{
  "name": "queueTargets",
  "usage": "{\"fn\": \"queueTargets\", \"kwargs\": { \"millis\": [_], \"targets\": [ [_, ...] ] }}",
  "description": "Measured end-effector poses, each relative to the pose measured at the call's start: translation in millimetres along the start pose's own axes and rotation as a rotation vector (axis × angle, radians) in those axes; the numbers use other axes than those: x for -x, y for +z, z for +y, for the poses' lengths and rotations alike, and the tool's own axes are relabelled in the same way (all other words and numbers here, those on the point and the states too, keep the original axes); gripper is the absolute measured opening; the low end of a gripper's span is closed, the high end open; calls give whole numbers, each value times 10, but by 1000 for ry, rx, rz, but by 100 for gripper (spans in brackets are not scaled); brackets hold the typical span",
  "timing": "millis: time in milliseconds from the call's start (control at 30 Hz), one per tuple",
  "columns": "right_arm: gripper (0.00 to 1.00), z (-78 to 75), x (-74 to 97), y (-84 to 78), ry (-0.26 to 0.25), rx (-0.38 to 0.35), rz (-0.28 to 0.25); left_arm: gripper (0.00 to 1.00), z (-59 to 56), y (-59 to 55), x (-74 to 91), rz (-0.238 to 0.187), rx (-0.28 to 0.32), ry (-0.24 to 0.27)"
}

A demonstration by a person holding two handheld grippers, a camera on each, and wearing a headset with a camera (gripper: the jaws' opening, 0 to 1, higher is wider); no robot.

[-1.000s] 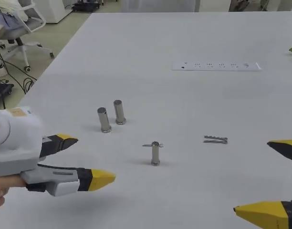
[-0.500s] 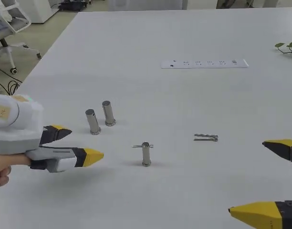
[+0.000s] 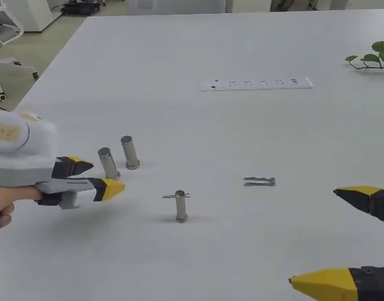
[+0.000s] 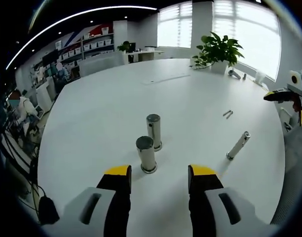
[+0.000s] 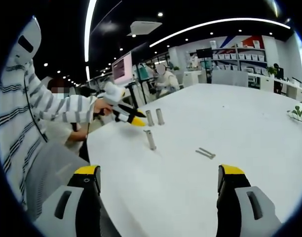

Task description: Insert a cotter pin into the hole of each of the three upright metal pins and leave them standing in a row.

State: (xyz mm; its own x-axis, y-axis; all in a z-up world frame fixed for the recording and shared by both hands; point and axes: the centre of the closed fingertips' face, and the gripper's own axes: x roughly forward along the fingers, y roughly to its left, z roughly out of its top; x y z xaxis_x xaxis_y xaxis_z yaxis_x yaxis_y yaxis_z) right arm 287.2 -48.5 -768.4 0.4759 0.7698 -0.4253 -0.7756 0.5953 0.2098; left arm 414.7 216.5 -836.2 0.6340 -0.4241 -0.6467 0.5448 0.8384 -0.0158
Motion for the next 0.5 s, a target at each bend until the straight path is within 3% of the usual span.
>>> {"fn": "queueTargets", "kwargs": {
  "millis": [267, 500],
  "targets": [
    [100, -13, -13, 3, -6, -3, 3, 34, 13, 2, -75, 27, -16, 7],
    [98, -2, -26, -30, -4, -4, 21, 27, 57, 72, -124, 23, -15, -5]
  ]
}}
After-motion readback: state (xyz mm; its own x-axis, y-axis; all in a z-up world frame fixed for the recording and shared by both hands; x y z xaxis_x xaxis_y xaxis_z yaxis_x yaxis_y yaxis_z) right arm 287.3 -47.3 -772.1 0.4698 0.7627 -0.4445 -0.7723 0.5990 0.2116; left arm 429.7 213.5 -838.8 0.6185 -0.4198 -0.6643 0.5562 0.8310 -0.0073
